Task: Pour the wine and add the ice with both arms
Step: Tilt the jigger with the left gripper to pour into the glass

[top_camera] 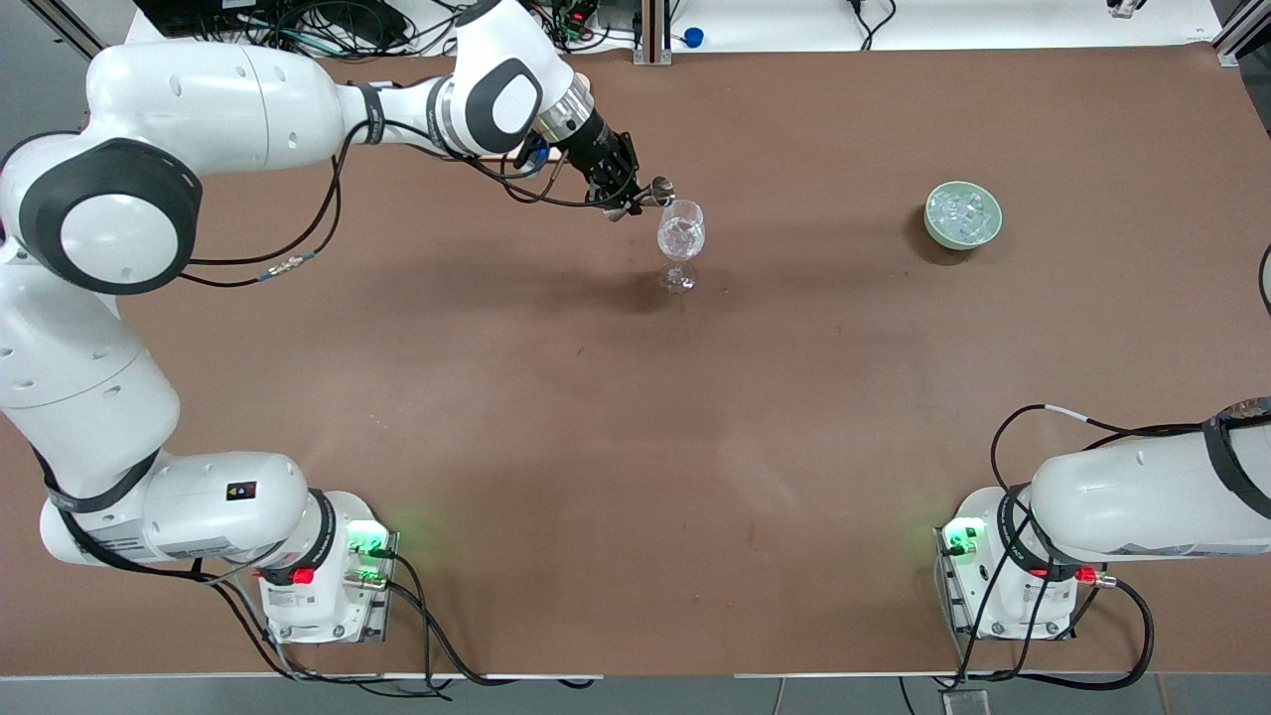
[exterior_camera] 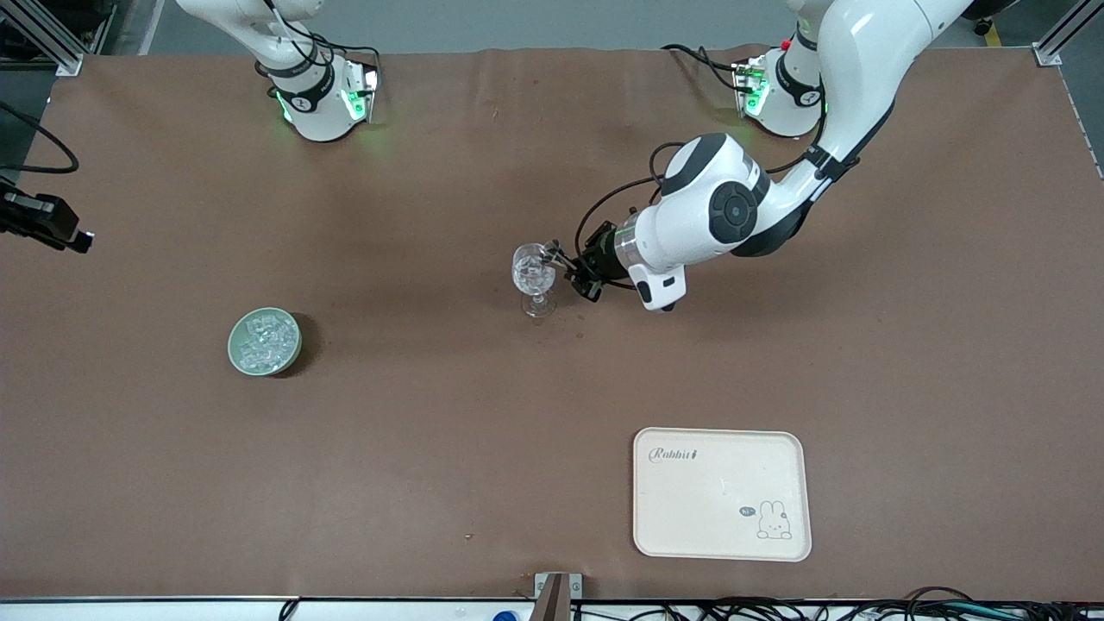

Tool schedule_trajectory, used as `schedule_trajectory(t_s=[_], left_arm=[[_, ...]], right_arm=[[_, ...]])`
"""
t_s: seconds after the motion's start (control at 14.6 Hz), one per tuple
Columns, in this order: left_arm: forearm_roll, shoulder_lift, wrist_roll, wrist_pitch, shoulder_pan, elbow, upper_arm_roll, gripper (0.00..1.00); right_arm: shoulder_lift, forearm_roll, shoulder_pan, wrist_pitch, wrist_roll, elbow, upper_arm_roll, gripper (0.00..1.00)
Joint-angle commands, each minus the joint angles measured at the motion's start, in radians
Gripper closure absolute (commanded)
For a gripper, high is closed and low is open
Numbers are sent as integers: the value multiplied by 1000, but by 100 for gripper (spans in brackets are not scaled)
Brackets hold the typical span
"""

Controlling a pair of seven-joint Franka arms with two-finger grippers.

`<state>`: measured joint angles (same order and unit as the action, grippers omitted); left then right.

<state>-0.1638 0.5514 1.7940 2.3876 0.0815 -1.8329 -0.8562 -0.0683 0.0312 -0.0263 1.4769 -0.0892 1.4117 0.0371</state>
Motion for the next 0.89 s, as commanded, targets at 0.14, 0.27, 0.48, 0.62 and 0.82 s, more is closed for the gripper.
schedule_trajectory(t_s=[0.14, 0.27, 0.48, 0.62, 0.82], left_arm=[[75, 35, 54, -87, -22, 86, -7, 99], [139, 44, 88, -93, -23, 87, -7, 100], [184, 67, 94, -175, -45, 145, -7, 100], [226, 88, 125, -217, -63, 187, -7, 100], [294, 97, 166, -229, -78, 195, -7, 100]], right_arm=[[19, -7, 5, -3, 3, 15, 1, 98], [19, -7, 5, -3, 3, 15, 1, 98], [19, -5, 6, -3, 3, 15, 1, 98], [19, -5, 6, -1, 3, 15, 1, 98], [19, -4, 6, -3, 2, 16, 1, 98]])
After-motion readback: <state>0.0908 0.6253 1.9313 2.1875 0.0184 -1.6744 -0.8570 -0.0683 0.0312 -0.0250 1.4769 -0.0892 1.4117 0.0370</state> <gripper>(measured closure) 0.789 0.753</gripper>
